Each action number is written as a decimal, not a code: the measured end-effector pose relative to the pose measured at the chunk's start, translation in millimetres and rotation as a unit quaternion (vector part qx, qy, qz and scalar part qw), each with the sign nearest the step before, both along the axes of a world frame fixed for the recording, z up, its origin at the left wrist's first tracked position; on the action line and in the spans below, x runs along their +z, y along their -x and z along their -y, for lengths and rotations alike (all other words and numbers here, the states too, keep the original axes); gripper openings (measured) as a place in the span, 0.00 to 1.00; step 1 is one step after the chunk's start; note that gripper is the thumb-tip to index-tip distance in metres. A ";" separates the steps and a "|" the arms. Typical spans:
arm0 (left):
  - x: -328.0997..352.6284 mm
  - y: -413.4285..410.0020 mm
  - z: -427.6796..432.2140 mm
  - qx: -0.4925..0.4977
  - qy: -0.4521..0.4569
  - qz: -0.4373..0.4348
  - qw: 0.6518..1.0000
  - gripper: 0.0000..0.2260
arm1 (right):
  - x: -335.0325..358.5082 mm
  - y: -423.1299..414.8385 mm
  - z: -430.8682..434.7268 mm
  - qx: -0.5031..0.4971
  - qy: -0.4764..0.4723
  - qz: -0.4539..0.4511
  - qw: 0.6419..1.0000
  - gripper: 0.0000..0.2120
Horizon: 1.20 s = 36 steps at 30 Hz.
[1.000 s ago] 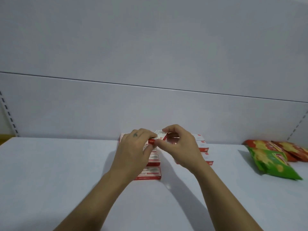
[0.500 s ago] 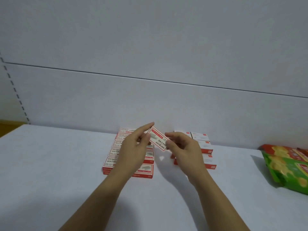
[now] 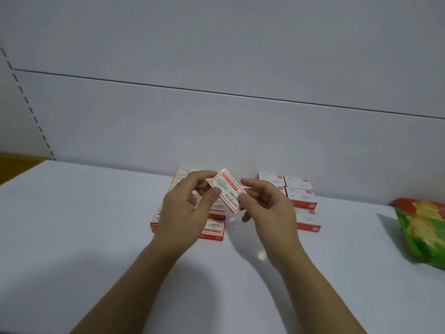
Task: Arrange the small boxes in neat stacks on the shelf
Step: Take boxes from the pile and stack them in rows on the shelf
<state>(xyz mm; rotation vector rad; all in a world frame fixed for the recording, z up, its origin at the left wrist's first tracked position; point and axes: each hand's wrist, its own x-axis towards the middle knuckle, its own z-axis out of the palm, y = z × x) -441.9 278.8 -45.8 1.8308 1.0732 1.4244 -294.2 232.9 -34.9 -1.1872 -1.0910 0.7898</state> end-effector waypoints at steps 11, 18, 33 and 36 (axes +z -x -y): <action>1.7 -2.5 5.5 0.028 0.015 -0.112 0.993 0.16 | 1.3 -16.4 -3.4 -0.043 0.023 -0.045 0.998 0.05; 1.2 -8.7 7.8 0.059 0.039 -0.011 0.997 0.11 | 3.4 -16.5 0.5 -0.010 0.016 -0.095 0.995 0.02; 0.6 -12.3 12.2 -0.142 0.112 0.016 0.983 0.22 | 8.1 -12.5 -1.5 0.095 0.054 -0.158 0.981 0.19; 0.2 -13.9 9.6 -0.100 0.110 0.044 0.988 0.20 | 6.9 -11.3 -1.6 0.100 0.053 -0.173 0.978 0.17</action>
